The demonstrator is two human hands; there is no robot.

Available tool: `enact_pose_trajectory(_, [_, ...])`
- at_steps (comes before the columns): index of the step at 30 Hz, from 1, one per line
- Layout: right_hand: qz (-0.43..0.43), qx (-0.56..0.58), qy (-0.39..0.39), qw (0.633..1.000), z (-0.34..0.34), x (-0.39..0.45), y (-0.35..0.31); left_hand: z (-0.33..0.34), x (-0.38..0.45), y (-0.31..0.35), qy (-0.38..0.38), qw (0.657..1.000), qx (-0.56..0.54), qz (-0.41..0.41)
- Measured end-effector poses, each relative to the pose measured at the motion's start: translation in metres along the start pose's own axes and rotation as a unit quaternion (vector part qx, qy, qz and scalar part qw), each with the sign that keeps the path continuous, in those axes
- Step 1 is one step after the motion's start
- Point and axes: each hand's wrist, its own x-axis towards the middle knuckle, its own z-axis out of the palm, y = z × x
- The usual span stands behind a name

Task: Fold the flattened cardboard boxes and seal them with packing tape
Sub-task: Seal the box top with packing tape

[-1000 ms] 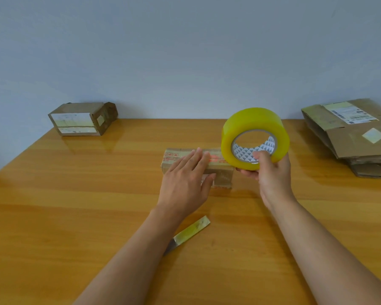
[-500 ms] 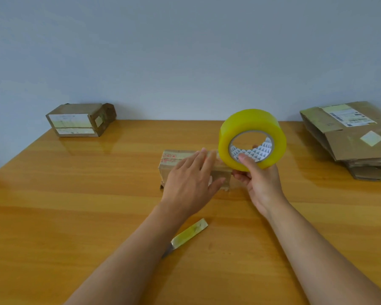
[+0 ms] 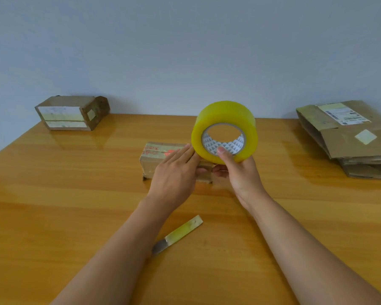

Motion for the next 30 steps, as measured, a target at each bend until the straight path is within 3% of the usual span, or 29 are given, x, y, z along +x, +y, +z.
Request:
enact_pose_trajectory(4, [0.015, 0.002, 0.008, 1.000, 0.007, 0.003, 0.002, -0.002, -0.004, -0.007, -0.013, 1.000, -0.008, -0.008])
enact_pose_trajectory(11, [0.059, -0.010, 0.129, 0.990, -0.016, 0.009, 0.010, 0.004, -0.004, -0.004, 0.007, 0.999, 0.013, -0.028])
enact_pose_trajectory(24, [0.084, 0.020, 0.110, 0.990, -0.020, 0.008, 0.013, 0.007, -0.005, -0.002, -0.021, 0.999, 0.006, -0.043])
enact_pose_trajectory(30, [0.104, 0.048, 0.076, 0.991, -0.025, 0.008, 0.014, 0.009, 0.001, 0.006, -0.017, 1.000, 0.021, 0.001])
